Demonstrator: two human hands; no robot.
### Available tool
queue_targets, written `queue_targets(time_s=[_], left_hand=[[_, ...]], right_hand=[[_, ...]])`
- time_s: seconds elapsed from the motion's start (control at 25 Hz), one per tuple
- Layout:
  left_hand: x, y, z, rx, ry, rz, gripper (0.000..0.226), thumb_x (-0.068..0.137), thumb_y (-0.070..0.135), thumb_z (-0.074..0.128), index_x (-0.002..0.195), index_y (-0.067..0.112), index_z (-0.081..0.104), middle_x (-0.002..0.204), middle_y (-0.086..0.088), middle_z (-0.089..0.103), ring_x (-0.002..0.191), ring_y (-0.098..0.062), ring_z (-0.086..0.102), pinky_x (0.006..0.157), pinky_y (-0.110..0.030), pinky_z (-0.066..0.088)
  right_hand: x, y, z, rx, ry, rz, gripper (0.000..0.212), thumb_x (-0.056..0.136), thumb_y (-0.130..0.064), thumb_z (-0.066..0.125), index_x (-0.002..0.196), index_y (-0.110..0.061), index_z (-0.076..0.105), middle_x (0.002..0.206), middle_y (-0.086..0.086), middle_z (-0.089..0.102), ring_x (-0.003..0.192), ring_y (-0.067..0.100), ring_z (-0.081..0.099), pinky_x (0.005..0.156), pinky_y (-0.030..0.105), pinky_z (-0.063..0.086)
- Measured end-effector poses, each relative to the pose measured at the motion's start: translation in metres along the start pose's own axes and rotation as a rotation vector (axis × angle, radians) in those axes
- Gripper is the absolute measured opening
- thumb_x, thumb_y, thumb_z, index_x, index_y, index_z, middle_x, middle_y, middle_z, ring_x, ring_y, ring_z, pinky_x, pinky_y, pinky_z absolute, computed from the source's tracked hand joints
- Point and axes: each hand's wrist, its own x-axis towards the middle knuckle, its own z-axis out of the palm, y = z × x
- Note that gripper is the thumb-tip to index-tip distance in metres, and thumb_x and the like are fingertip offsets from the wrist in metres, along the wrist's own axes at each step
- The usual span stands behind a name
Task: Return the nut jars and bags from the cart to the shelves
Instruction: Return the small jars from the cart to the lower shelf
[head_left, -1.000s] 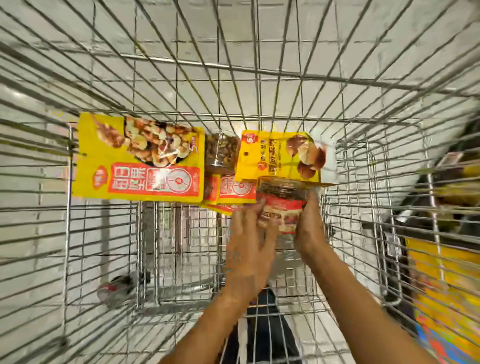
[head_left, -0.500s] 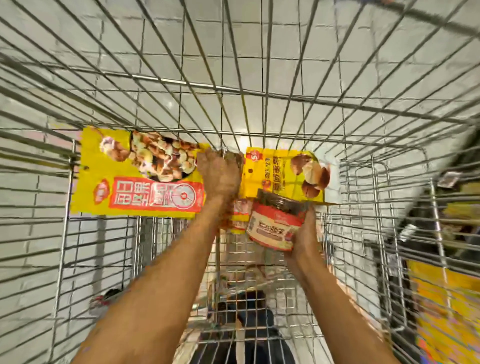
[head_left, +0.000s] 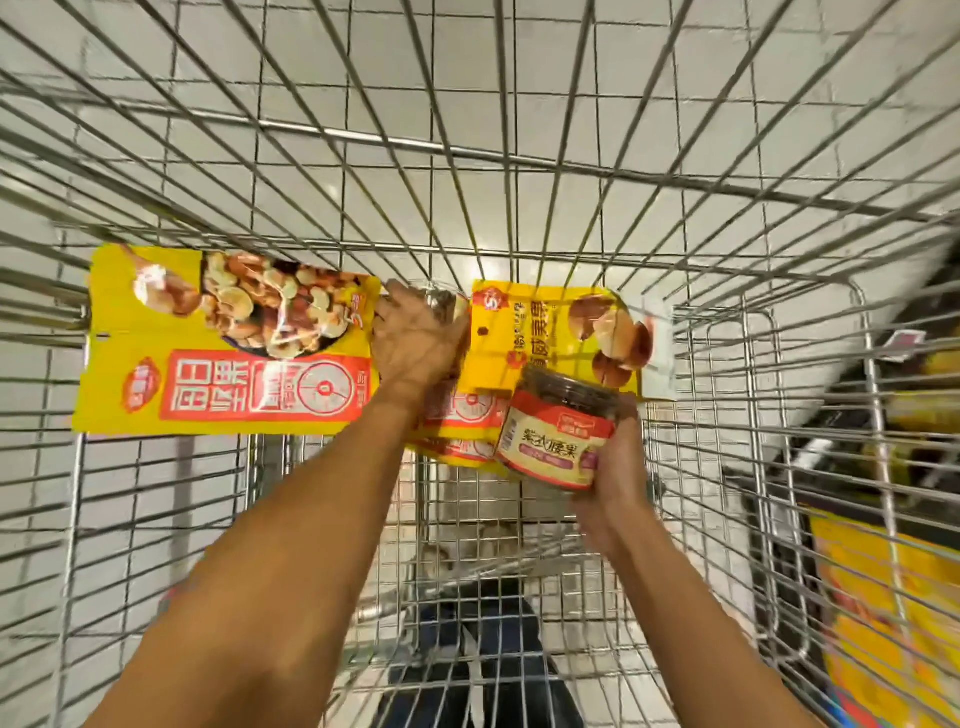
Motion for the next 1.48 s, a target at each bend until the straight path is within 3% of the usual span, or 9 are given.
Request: queue_targets(time_s=[0.2, 0.28, 0.44, 0.56, 0.72, 0.88, 1.16, 1.32, 1.48], left_hand=[[-0.038, 0.011, -0.059, -0.793, -0.29, -0.053, 0.019, 0.085, 0.036, 0.066, 0.089, 0.017, 0.067, 0.073, 0.008, 0.071, 0.074, -0.015, 0.068, 0.07, -0.03, 0.057], [-0.066, 0.013, -0.097, -1.106, -0.513, -0.119, 0.027, 0.084, 0.033, 0.061, 0.094, 0.01, 0.071, 0.072, -0.001, 0.074, 0.065, -0.017, 0.071, 0.056, -0.028, 0.057], [-0.133, 0.02, -0.179, -1.333, -0.796, -0.043, 0.04, 0.07, 0.043, 0.06, 0.088, 0.012, 0.078, 0.089, -0.01, 0.075, 0.08, -0.023, 0.072, 0.064, -0.034, 0.058], [-0.2, 0.04, -0.223, -1.332, -0.911, 0.096, 0.069, 0.054, 0.049, 0.079, 0.111, 0.01, 0.068, 0.105, -0.011, 0.071, 0.091, -0.027, 0.07, 0.072, -0.044, 0.058], [-0.29, 0.071, -0.249, -1.287, -1.133, 0.283, 0.056, 0.045, 0.054, 0.08, 0.087, 0.016, 0.079, 0.092, -0.004, 0.075, 0.087, -0.02, 0.072, 0.069, -0.038, 0.059], [-0.373, 0.114, -0.242, -1.24, -1.264, 0.251, 0.09, 0.025, 0.055, 0.088, 0.102, 0.012, 0.072, 0.101, -0.011, 0.071, 0.093, -0.028, 0.068, 0.085, -0.048, 0.054], [-0.558, 0.159, -0.162, -0.965, -1.606, 0.379, 0.103, 0.034, 0.058, 0.085, 0.123, 0.013, 0.06, 0.109, -0.009, 0.068, 0.1, -0.026, 0.063, 0.092, -0.049, 0.048], [-0.66, 0.149, -0.097, -0.922, -1.684, 0.316, 0.06, 0.069, 0.061, 0.05, 0.11, 0.02, 0.064, 0.095, -0.001, 0.073, 0.092, -0.017, 0.068, 0.085, -0.044, 0.053], [-0.75, 0.133, -0.038, -0.878, -1.679, 0.318, 0.053, 0.067, 0.062, 0.048, 0.084, 0.023, 0.078, 0.089, 0.0, 0.075, 0.085, -0.017, 0.071, 0.078, -0.045, 0.058]], right_hand=[[-0.027, -0.039, 0.012, 0.043, -0.018, -0.073, 0.057, 0.097, -0.055, 0.019, 0.086, -0.024, 0.066, 0.069, -0.003, 0.073, 0.065, 0.016, 0.071, 0.053, 0.031, 0.057], [-0.053, -0.059, 0.018, 0.032, -0.043, -0.113, 0.059, 0.096, -0.056, 0.018, 0.088, -0.023, 0.066, 0.07, -0.002, 0.073, 0.064, 0.016, 0.071, 0.053, 0.03, 0.058], [-0.143, -0.1, 0.025, 0.074, -0.097, -0.236, 0.064, 0.096, -0.055, 0.018, 0.083, -0.021, 0.071, 0.072, 0.0, 0.073, 0.07, 0.019, 0.069, 0.064, 0.037, 0.056], [-0.224, -0.113, 0.006, 0.172, -0.123, -0.272, 0.063, 0.094, -0.059, 0.021, 0.106, -0.018, 0.068, 0.088, 0.004, 0.071, 0.086, 0.025, 0.065, 0.078, 0.041, 0.052], [-0.326, -0.108, -0.04, 0.413, -0.133, -0.34, 0.064, 0.092, -0.057, 0.027, 0.136, -0.015, 0.047, 0.118, 0.011, 0.056, 0.109, 0.033, 0.052, 0.086, 0.042, 0.047], [-0.418, -0.092, -0.109, 0.624, -0.034, -0.525, 0.059, 0.093, -0.056, 0.024, 0.111, -0.015, 0.062, 0.101, 0.008, 0.064, 0.088, 0.027, 0.062, 0.077, 0.04, 0.052], [-0.534, -0.013, -0.277, 0.924, 0.244, -0.772, 0.062, 0.09, -0.061, 0.031, 0.083, -0.02, 0.077, 0.085, 0.004, 0.074, 0.081, 0.027, 0.069, 0.075, 0.041, 0.054], [-0.576, 0.052, -0.375, 1.052, 0.43, -0.845, 0.057, 0.094, -0.057, 0.027, 0.112, -0.017, 0.065, 0.087, 0.002, 0.075, 0.078, 0.02, 0.071, 0.07, 0.037, 0.058], [-0.598, 0.1, -0.46, 1.126, 0.596, -0.914, 0.051, 0.096, -0.052, 0.027, 0.097, -0.019, 0.066, 0.078, -0.001, 0.075, 0.07, 0.013, 0.072, 0.063, 0.031, 0.059]])
